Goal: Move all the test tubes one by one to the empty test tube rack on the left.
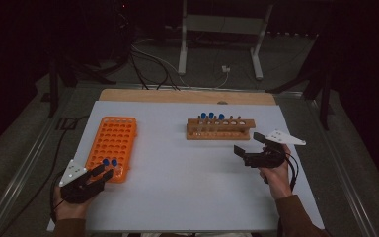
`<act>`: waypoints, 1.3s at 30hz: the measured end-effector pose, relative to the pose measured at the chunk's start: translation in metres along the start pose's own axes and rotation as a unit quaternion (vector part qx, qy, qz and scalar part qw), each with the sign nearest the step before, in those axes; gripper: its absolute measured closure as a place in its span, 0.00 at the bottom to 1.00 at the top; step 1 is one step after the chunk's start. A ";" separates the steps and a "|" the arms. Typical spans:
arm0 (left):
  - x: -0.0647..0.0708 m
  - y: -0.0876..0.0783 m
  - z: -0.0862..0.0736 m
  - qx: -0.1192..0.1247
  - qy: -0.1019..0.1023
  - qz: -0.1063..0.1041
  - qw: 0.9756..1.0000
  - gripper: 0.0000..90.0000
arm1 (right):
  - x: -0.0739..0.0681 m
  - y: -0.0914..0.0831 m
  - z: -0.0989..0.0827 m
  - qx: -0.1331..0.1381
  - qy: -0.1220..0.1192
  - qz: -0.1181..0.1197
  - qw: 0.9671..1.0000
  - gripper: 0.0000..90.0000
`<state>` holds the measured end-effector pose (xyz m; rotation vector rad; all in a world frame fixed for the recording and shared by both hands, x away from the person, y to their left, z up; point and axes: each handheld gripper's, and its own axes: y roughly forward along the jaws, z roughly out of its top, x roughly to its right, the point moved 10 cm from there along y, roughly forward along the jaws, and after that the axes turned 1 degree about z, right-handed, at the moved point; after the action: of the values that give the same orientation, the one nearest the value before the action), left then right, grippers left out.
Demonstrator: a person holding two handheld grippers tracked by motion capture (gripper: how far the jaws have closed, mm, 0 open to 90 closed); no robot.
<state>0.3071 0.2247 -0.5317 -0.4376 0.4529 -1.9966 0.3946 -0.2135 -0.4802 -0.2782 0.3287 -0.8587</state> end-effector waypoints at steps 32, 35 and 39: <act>0.107 0.040 0.046 0.034 0.051 -0.073 0.995 0.10 | 0.016 0.031 0.021 -0.027 -0.017 -0.024 0.999 0.00; 0.109 0.053 0.050 0.031 0.050 -0.074 0.996 0.02 | 0.019 0.038 0.023 -0.028 -0.009 -0.024 0.999 0.00; 0.111 0.063 0.052 0.031 0.051 -0.076 0.995 0.01 | 0.021 0.046 0.025 -0.030 0.000 -0.025 0.999 0.00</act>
<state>0.3318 0.0919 -0.5052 -0.3418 0.4301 -2.1822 0.4488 -0.1988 -0.4783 -0.3441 0.3484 -0.8988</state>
